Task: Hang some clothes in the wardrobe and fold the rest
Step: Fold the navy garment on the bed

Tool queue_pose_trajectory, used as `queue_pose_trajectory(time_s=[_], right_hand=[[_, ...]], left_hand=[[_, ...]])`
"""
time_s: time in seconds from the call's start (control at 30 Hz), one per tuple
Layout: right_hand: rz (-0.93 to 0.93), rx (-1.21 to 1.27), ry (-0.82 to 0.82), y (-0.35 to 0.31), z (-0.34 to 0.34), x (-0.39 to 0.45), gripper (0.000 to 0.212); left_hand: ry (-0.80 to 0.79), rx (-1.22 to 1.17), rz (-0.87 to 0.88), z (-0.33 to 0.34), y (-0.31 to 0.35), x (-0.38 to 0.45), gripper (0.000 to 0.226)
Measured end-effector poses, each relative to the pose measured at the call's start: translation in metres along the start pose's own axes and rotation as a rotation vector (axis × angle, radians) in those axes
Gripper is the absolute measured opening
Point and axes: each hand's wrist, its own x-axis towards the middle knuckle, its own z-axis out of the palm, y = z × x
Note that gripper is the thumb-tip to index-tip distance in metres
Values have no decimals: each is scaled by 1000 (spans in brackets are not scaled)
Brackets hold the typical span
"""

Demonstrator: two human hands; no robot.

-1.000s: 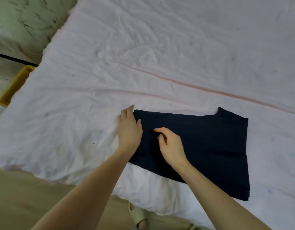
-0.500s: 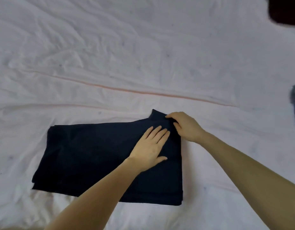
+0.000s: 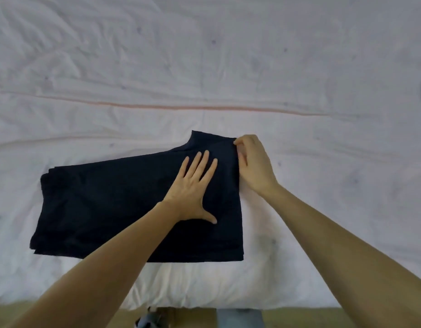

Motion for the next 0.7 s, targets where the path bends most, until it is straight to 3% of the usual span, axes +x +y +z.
queue_pose_trajectory(time_s=[0.1, 0.2, 0.3, 0.37, 0.57, 0.7], right_hand=[[124, 92, 113, 11, 3, -82, 24], [191, 138, -2, 19, 17, -161, 28], [261, 318, -116, 14, 33, -205, 46], [289, 400, -90, 5, 48, -221, 58], [374, 451, 389, -31, 74, -206, 46], [317, 546, 424, -65, 72, -198, 49]], left_hand=[[92, -31, 130, -3, 11, -7, 101], [132, -28, 233, -1, 28, -11, 68], [67, -4, 198, 4, 32, -9, 63], [16, -23, 193, 7, 29, -10, 62], [-63, -70, 249, 16, 19, -4, 61], [-130, -177, 240, 15, 16, -2, 56]])
